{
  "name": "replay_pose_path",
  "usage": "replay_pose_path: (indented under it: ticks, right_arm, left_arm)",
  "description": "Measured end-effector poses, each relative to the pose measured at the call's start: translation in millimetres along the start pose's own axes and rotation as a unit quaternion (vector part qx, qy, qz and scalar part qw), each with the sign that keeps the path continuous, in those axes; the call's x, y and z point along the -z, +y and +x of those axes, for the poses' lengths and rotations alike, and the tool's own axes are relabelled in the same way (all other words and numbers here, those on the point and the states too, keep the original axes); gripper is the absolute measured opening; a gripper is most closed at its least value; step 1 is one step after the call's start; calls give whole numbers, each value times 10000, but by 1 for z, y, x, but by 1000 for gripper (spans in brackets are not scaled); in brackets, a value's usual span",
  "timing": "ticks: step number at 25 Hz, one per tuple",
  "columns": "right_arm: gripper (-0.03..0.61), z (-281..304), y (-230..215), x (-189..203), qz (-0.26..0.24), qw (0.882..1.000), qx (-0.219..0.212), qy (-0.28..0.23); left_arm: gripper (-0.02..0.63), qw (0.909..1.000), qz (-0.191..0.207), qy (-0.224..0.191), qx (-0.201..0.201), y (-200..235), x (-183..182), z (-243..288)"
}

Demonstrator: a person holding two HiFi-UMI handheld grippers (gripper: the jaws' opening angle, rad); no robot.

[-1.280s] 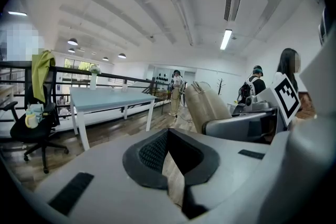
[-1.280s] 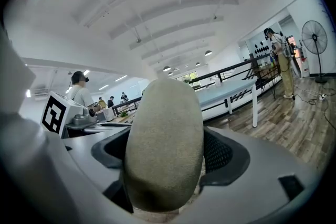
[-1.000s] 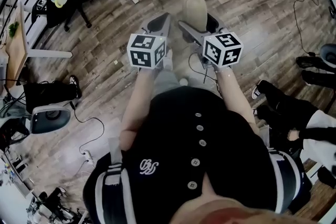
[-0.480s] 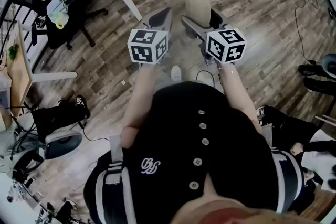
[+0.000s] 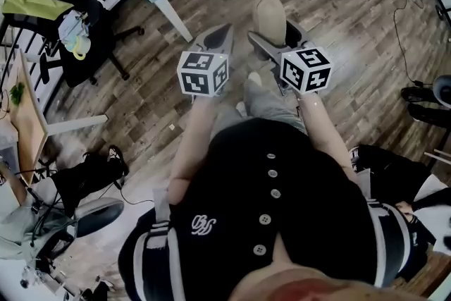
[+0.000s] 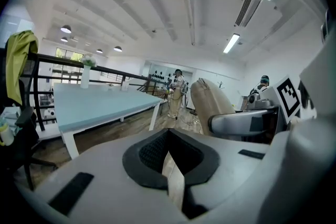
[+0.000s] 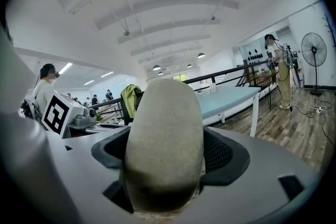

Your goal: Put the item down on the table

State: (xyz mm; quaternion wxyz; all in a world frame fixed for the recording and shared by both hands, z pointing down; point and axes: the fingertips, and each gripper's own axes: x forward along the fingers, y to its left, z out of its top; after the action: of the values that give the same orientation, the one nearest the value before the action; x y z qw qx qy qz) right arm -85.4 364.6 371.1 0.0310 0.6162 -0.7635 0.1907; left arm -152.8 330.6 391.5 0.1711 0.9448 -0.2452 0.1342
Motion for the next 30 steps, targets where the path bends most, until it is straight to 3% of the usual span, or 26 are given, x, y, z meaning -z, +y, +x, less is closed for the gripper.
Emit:
replay_pose_path:
  ticks: [8,15,30]
  right_arm:
    - [414,51,-22,-16,-36,9998,-177,19]
    - [416,120,-52,-42,-2,9990,-442,13]
    - [416,233,-177,-139,-191,9969,-741,-166]
  left_arm:
    - [8,9997,-105,-84,-222,41,-18,25]
    - [8,9990,-69,-176,-401,87,-59,74]
    - [8,9971,1,-384,-663,156,-161,230]
